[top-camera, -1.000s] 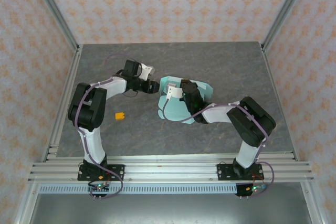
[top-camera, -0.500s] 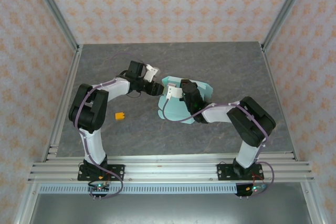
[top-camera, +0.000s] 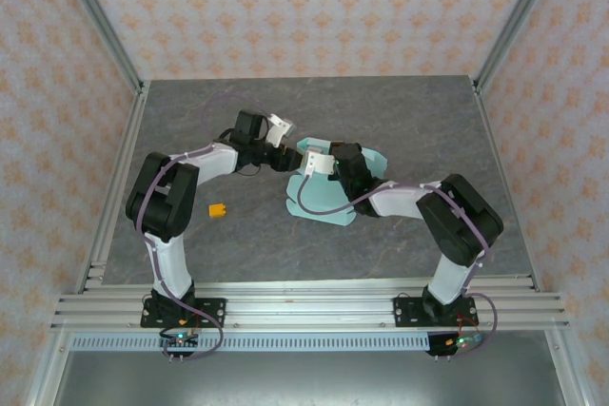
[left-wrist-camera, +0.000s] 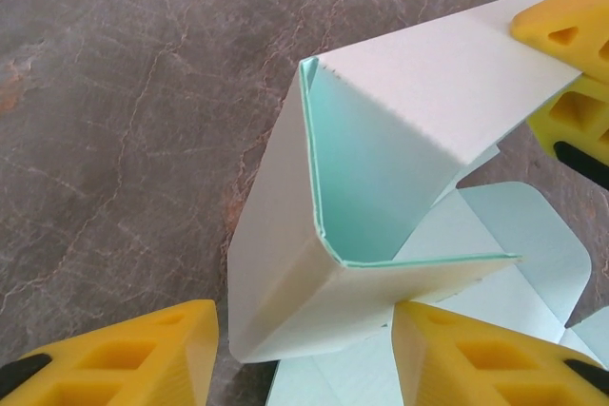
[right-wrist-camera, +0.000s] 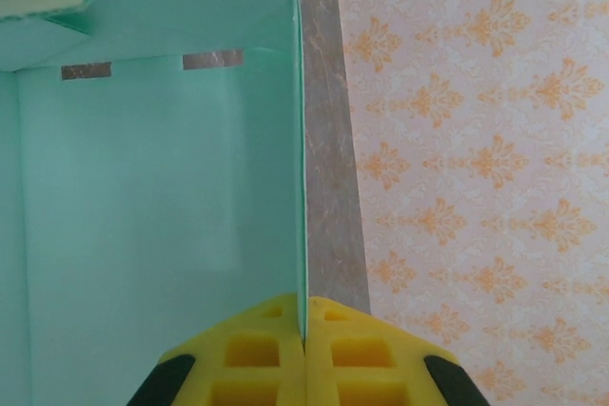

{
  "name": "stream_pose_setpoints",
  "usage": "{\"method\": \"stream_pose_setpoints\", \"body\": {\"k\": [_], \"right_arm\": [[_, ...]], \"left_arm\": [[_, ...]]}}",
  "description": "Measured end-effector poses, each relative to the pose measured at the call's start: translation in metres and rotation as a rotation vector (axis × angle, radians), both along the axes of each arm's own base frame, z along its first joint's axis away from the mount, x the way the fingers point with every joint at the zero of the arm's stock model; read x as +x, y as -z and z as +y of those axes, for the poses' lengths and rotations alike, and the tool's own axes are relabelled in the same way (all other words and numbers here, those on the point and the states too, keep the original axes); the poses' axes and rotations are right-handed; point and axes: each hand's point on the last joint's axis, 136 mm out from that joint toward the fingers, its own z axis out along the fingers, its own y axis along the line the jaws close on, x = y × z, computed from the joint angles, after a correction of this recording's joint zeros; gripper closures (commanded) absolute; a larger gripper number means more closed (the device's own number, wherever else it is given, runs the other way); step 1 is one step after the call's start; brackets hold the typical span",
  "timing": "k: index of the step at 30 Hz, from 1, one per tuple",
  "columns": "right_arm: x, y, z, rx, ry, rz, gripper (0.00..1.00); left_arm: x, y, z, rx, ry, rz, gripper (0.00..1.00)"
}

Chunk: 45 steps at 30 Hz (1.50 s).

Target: Fold the paper box

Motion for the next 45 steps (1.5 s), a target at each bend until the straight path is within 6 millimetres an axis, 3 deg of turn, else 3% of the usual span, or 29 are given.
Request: {"method": "stream_pose_setpoints", "body": {"k": [31,45], "right_arm": [[0.001,-0.001,0.0,0.009,-0.011,0.059,1.0],[0.002,-0.005,0.003,-0.048,-0.027,-0.01,1.0]], "left_arm": [[0.004,0.006,-0.01,-0.006,-0.05,-0.1,0.5],[0.004,0.007,-0.013,0.003,-0.074,-0.094,0.49]]}}
